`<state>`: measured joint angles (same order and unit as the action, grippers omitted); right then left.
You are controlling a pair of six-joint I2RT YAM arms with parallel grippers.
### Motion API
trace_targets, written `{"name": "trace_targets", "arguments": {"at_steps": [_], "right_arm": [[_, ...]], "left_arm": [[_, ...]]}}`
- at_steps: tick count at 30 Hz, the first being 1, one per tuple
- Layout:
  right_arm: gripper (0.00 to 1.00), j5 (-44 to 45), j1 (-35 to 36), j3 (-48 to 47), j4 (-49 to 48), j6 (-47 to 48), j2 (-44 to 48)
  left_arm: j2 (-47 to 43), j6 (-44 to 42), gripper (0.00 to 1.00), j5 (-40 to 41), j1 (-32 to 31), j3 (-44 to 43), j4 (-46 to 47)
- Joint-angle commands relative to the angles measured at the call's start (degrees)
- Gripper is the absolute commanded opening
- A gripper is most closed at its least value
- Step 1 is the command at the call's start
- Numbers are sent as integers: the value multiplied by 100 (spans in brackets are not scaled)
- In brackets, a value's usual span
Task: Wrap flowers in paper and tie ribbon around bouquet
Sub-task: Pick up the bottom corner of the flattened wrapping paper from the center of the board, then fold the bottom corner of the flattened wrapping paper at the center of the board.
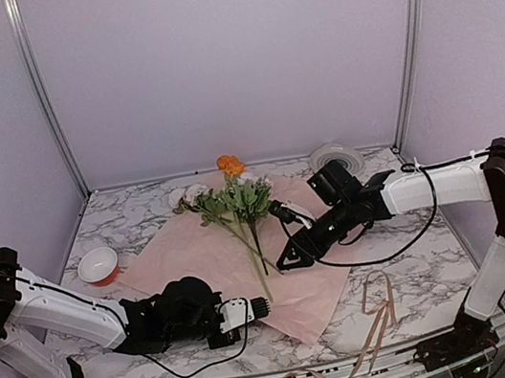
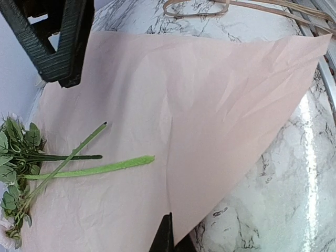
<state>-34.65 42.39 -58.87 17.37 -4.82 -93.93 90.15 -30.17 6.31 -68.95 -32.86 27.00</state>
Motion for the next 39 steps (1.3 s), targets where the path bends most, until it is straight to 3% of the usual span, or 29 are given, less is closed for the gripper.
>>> {"name": "trace_targets", "arguments": {"at_steps": [1, 8, 17, 25, 33, 37, 39], "right_arm": [[59, 89, -536, -318, -286, -513, -561], [57, 1003, -864, -402, -301, -648, -1274], [57, 1109, -891, -55, -146, -456, -1268], [59, -945, -1462, -88, -473, -89, -612], [59, -2238, -1585, 54, -925, 195, -252], [56, -1903, -1566, -58, -1188, -198, -450], [47, -2219, -1436, -254, -1258, -333, -876]], "left_arm": [[-116, 520, 0, -504, 40, -150, -217], [-173, 1097, 0, -1432, 739, -225, -222], [364, 1752, 0, -2345, 1830, -726, -257], [740, 1927, 0, -2558, 2339, -1130, -266], [655, 1958, 0, -2869, 2579, -1190, -292], [461, 1995, 0, -3615, 2565, -1016, -293], [392, 2117, 0, -3877, 2526, -980, -292]]}}
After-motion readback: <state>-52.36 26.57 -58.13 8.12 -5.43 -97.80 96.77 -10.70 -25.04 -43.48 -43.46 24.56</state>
